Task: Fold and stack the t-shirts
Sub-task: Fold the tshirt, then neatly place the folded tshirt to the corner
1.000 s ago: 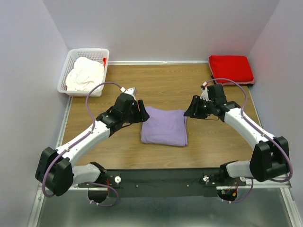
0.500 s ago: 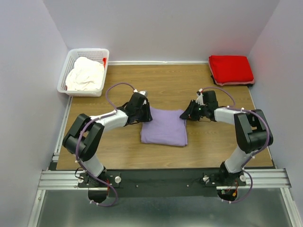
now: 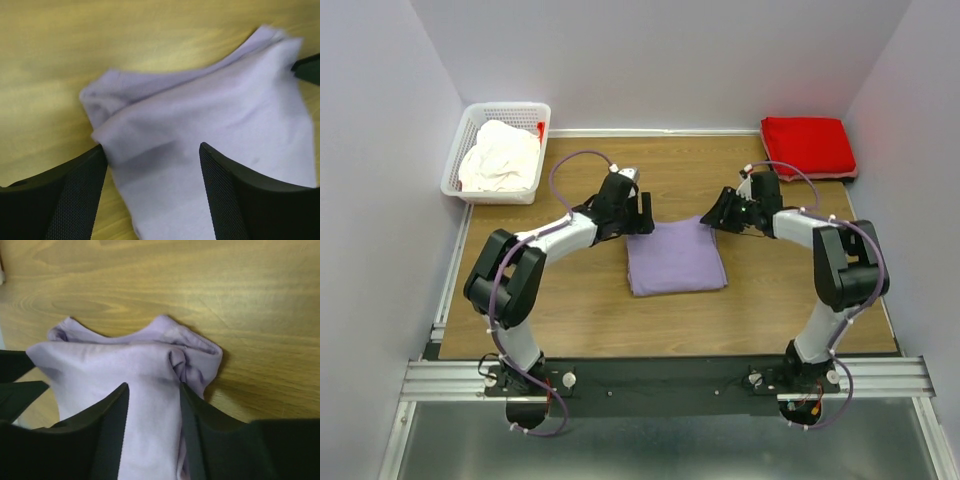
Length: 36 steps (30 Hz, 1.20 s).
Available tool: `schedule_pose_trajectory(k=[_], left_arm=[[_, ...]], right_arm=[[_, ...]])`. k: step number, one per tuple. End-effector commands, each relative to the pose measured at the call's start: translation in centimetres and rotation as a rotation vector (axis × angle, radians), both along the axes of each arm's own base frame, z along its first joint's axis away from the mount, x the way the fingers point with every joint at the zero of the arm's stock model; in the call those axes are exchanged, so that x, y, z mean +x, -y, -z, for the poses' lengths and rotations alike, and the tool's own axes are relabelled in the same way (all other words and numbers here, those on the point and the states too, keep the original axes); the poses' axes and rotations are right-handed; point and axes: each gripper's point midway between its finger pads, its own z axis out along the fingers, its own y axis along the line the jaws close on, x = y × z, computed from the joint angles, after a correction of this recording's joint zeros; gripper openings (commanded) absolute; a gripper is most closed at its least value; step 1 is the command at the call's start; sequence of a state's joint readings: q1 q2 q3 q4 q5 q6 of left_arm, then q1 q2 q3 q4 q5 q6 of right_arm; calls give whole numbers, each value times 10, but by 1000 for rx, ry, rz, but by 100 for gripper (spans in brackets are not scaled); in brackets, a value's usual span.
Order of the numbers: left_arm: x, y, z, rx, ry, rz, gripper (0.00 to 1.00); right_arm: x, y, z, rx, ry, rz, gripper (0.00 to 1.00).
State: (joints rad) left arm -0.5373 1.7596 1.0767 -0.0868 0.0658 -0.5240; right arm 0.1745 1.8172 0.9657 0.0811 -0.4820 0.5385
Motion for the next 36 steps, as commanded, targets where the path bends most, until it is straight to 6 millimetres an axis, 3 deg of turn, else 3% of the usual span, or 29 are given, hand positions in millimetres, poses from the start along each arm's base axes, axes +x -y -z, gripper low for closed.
schedule_pose_trajectory(k=[1,2,5,6,8,10,11,14,18,23,31,36], left_arm=[[11,5,-58,82,174,51,83],[12,7,-72,104,216,46,83],[-8,23,-84,194,265,120,83],[-14,28,-88,207,279,138,83],[-38,52,-88,242,301,218,83],[-53,72,-87,274,322,290,83],[-72,89,-85,296,334,345,83],[-94,125,-75,336,360,449,82],[-113,157,-59,379,382,540,81],[-121,185,-42,406,392,603,81],[-129,196,6,497,358,677,81],[-134,193,27,525,338,697,80]], right_arm=[[10,26,-42,-143,82,59,55],[11,40,-45,-210,88,107,59],[-3,74,-57,-348,73,196,71],[-15,84,-53,-382,32,217,74],[-24,102,-67,-412,47,280,82],[-38,122,-64,-467,12,349,86],[-42,132,-74,-483,26,398,89],[-59,150,-78,-483,-1,491,92],[-77,167,-74,-473,-55,586,94],[-92,186,-63,-451,-116,671,95],[-109,193,-43,-395,-197,700,94],[-105,181,-41,-348,-201,642,94]])
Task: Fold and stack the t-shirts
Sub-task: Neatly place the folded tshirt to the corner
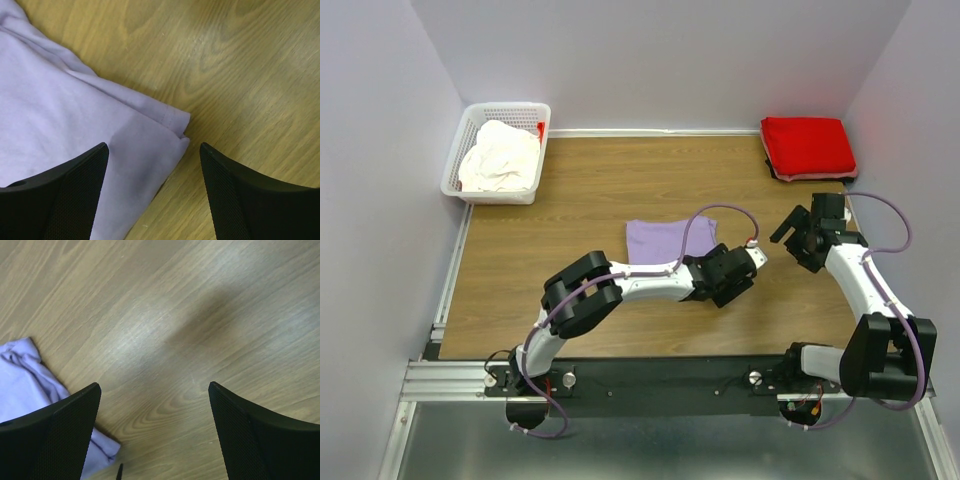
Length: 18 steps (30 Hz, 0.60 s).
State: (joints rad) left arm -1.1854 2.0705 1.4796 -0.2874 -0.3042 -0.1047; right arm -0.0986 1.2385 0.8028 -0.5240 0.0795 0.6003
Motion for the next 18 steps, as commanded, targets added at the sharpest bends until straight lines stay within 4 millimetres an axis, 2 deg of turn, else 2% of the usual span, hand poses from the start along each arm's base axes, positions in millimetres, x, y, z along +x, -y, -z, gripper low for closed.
schedule_pose_trajectory(k=[1,2,5,6,8,9,12,13,15,18], left_arm=[[-2,0,9,34,22,10,79],[-2,0,11,40,23,10,78],[-3,-3,20,58,23,-1,63],[-3,-5,21,62,25,-6,53],[-1,-8,20,61,35,-19,41],[-1,-10,17,56,40,-23,27],[0,-12,5,24,52,-38,10],[2,-11,0,8,60,-47,4],[4,-11,-12,-29,66,-69,1],[8,-8,-24,-74,67,-93,0]], right_arm=[[-1,-12,1,58,0,-42,94],[-1,-17,2,82,3,-63,94],[3,-27,2,127,27,-97,93],[3,-34,4,160,39,-121,93],[4,-43,6,206,52,-140,93],[3,-53,9,256,63,-163,93],[7,-68,9,342,108,-187,93],[1,-72,16,370,101,-187,93],[1,-81,18,423,123,-193,93],[2,-100,22,549,193,-217,92]])
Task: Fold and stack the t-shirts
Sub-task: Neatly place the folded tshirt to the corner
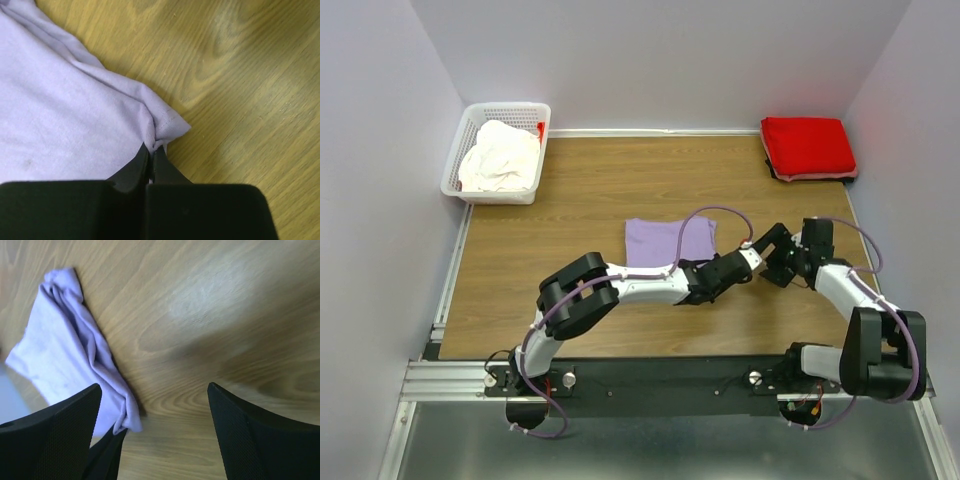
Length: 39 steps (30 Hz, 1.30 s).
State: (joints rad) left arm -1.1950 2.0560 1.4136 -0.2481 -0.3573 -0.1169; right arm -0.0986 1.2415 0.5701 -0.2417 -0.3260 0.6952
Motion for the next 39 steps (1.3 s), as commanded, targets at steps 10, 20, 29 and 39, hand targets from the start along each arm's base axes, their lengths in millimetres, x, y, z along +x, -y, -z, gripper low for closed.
schedule_pose_trajectory(k=[10,20,29,39], left_arm=[[26,-2,-52,-175,24,-125,0],[31,0,-58,-210,13,-154,0],[31,1,-59,-224,6,-176,0],[33,3,-62,-238,5,-185,0]], right_arm=[[3,-78,9,386,160,-21,89],[8,-100,22,429,157,29,90],[30,-116,30,475,146,21,85],[55,-129,33,468,171,-32,49]])
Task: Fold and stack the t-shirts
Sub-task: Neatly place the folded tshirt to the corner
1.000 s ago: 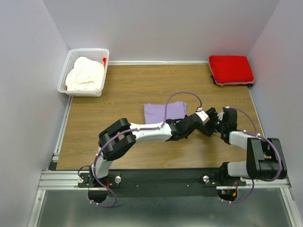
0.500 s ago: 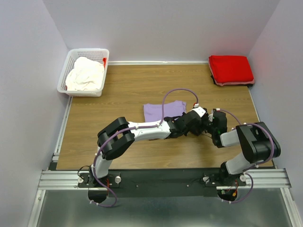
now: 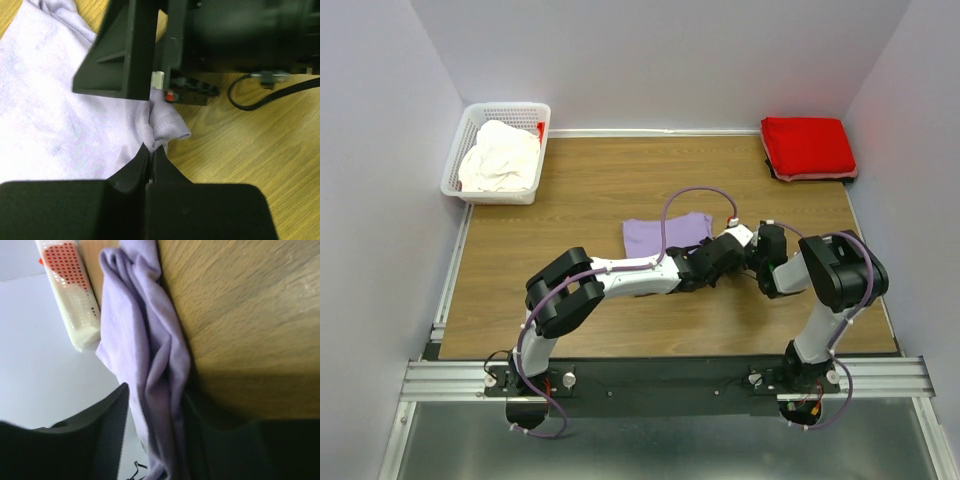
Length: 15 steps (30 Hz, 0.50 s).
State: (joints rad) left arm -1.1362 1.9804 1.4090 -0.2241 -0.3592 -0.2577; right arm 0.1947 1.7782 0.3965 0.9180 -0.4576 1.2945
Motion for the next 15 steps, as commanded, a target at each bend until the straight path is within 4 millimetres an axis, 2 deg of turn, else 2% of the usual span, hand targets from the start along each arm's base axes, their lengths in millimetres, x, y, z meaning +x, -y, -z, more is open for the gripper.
schedule_pose_trajectory(k=[1,2,4,5,6,8,9,11,12,13,14,15], left_arm=[[8,7,-27,-71,30,-27,0],[8,7,-27,-75,24,-27,1],[10,5,-30,-87,14,-36,8],[10,4,-31,-91,11,-39,13],[14,0,-36,-100,13,-56,21],[19,-9,-42,-111,16,-99,28],[20,-13,-51,-130,20,-115,38],[29,-28,-61,-154,18,-176,47],[35,-43,-71,-172,21,-213,58],[33,-46,-79,-194,22,-224,63],[42,-61,-83,-209,23,-275,66],[42,-75,-93,-228,31,-302,69]], right_arm=[[7,1,16,-62,-5,2,45],[10,1,16,-68,1,1,36],[13,0,18,-89,22,-15,20],[17,-1,18,-94,27,-19,4],[18,-2,18,-98,33,-27,1],[21,-3,19,-118,53,-49,1],[26,-4,19,-132,56,-56,0],[30,-4,21,-185,77,-93,1],[37,-4,23,-243,86,-125,0],[40,-3,24,-251,60,-123,0],[43,0,27,-309,81,-152,0],[42,3,34,-350,39,-174,0]])
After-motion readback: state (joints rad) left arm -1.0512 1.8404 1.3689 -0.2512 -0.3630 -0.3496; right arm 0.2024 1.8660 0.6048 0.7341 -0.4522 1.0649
